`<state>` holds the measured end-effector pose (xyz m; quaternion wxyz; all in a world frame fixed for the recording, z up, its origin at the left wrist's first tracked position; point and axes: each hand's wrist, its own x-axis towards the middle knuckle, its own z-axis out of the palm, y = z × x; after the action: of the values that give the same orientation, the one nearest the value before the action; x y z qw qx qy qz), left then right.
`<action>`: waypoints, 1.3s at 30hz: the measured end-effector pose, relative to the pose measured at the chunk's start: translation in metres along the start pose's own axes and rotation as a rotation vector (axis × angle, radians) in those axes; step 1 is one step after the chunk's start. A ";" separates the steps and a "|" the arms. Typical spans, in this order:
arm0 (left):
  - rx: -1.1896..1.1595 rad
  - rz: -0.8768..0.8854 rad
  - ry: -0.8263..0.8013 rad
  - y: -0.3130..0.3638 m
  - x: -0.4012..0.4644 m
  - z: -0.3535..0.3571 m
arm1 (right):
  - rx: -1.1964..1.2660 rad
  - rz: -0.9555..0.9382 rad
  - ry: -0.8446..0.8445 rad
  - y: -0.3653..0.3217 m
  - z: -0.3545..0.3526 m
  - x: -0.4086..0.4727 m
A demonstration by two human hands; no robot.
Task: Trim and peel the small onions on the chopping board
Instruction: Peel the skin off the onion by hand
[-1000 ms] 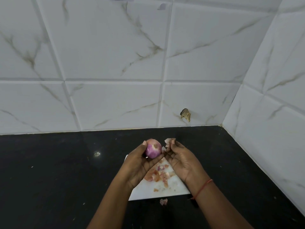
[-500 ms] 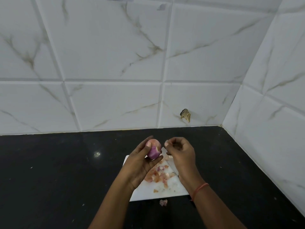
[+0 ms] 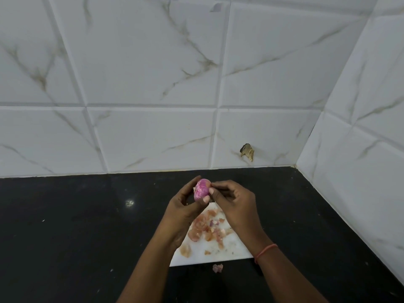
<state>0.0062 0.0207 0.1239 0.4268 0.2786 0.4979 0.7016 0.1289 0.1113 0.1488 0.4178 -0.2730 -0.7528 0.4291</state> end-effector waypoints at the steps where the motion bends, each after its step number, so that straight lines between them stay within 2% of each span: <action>1: 0.037 0.011 0.006 0.001 -0.001 0.001 | -0.003 0.005 0.011 -0.001 0.000 0.000; 9: 0.259 0.138 0.097 -0.002 0.000 0.005 | -0.047 0.041 0.021 -0.004 0.002 0.002; 39: 0.329 0.216 0.164 -0.003 0.000 0.012 | -0.023 -0.024 0.016 -0.005 -0.002 0.000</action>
<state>0.0167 0.0268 0.1251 0.2557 0.3382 0.6060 0.6731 0.1303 0.1097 0.1539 0.4257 -0.2723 -0.7576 0.4132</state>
